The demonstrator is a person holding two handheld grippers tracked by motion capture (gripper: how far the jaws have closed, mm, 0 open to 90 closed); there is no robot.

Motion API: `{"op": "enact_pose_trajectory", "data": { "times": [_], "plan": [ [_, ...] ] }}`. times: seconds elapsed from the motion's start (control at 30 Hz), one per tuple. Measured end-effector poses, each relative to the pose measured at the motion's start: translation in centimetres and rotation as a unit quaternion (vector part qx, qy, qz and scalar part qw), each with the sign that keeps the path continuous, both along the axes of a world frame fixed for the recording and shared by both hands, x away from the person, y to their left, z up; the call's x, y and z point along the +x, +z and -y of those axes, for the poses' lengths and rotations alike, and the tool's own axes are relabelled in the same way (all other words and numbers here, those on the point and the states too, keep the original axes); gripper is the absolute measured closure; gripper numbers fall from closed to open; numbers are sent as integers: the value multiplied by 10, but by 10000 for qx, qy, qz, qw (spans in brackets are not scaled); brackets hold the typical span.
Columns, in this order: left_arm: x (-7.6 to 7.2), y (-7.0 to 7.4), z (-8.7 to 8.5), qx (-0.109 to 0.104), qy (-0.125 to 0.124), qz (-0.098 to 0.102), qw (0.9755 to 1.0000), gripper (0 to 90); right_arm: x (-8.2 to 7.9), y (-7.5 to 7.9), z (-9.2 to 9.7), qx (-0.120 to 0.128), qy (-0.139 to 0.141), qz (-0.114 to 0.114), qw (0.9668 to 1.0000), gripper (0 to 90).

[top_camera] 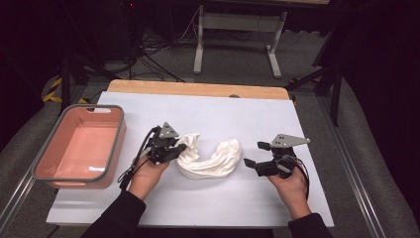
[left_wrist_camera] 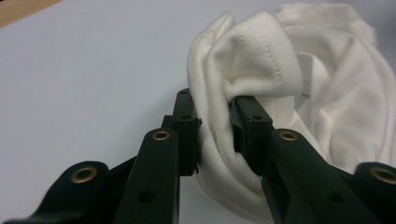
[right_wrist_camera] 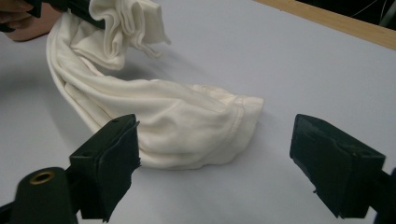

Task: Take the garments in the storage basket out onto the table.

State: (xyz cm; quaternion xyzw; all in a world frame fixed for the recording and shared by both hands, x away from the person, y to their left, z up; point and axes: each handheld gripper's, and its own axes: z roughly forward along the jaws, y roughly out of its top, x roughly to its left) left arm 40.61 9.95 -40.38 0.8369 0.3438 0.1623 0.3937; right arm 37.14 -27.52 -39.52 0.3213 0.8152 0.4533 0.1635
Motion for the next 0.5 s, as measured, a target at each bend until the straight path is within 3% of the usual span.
{"op": "enact_pose_trajectory", "data": {
  "times": [0.13,0.3,0.4,0.5],
  "plan": [
    [3,-1,-20,51,384,-15,9992,733,1,-1,-1,6,6,-17,10000,155],
    [10,-7,-36,178,888,-43,9959,710,0,-3,0,25,3,-43,10000,155],
    [12,-9,-41,52,1088,-122,9940,612,0,-5,-1,32,25,-81,10000,155],
    [7,-3,-40,-44,1095,141,9939,451,-1,-6,0,26,19,-97,9999,151]
  ]
}}
